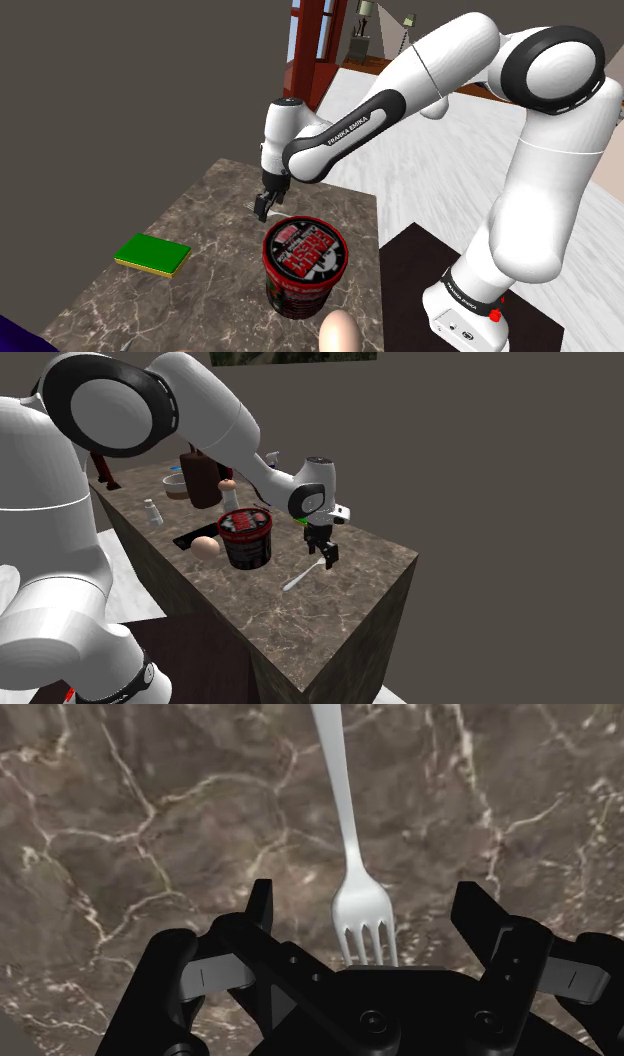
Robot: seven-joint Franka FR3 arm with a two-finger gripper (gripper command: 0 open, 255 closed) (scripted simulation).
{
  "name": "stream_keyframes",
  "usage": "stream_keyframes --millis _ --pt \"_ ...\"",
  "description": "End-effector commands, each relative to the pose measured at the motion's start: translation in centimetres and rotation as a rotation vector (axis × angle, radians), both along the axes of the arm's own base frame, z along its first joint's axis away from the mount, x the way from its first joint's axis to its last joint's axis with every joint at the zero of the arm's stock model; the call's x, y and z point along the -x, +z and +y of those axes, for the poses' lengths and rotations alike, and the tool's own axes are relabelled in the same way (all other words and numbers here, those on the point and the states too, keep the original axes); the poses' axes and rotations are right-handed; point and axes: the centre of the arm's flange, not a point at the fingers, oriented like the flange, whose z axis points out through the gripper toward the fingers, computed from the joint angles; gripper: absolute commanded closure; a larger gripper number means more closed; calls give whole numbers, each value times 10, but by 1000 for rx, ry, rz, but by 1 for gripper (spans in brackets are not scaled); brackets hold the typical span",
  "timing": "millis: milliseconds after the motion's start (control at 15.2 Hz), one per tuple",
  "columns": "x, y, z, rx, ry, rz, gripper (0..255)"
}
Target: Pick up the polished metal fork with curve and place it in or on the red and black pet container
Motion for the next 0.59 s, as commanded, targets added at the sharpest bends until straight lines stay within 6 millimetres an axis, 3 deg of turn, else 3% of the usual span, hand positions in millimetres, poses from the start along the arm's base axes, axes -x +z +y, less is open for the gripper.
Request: stream_keyframes --millis 0,132,198,528 --pt "0 0 0 0 0 0 0" --pt "0 0 0 0 0 0 0" --pt "0 0 0 0 0 0 255" --pt "1 0 1 0 0 0 255"
